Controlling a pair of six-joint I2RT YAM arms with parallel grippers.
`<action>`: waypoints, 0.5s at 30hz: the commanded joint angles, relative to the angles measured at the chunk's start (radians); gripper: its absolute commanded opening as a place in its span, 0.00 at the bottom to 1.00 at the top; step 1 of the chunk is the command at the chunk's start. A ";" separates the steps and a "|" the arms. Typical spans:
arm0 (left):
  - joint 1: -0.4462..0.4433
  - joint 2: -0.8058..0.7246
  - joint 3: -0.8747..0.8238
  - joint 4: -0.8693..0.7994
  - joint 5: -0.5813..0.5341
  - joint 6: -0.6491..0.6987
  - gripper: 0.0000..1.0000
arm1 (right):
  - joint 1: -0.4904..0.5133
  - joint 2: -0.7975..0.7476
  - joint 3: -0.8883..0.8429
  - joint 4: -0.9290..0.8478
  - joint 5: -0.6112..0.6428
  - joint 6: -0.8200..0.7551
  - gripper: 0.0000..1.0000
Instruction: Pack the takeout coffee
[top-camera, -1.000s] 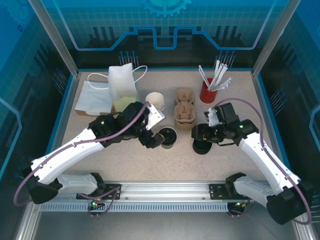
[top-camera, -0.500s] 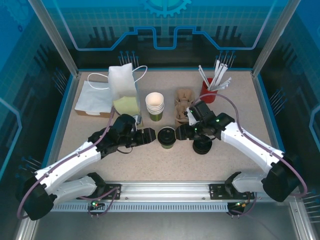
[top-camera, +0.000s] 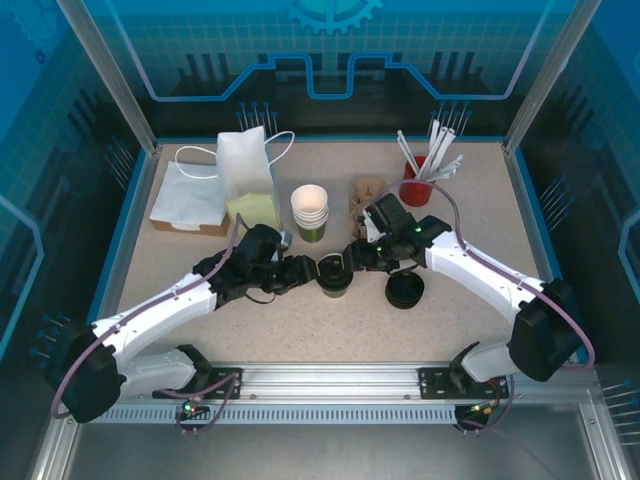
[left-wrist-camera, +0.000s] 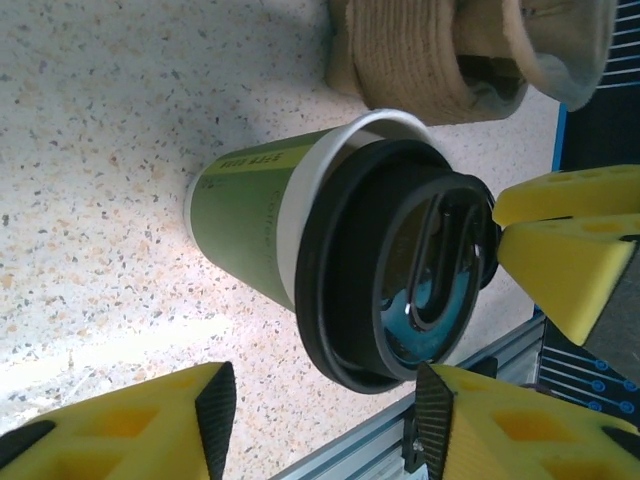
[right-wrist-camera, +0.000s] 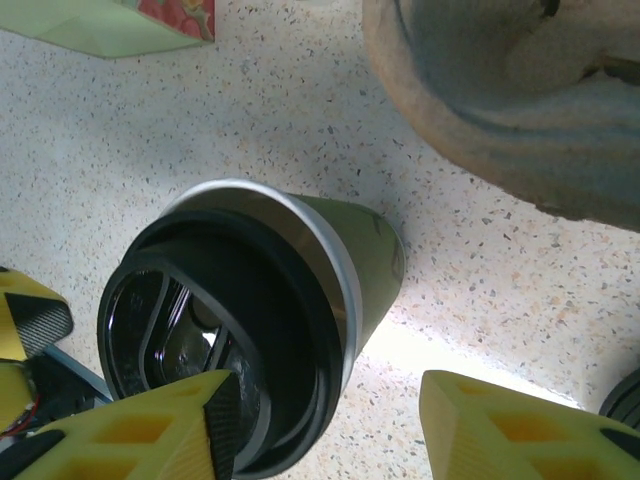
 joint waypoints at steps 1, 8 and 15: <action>0.002 0.021 0.010 -0.003 0.023 0.008 0.48 | 0.016 0.024 0.034 0.009 -0.002 0.018 0.51; 0.002 0.057 0.014 0.002 0.028 0.023 0.46 | 0.016 0.054 0.045 0.006 -0.004 0.028 0.49; 0.002 0.084 0.023 0.018 0.028 0.030 0.47 | 0.017 0.054 0.048 0.006 0.004 0.030 0.48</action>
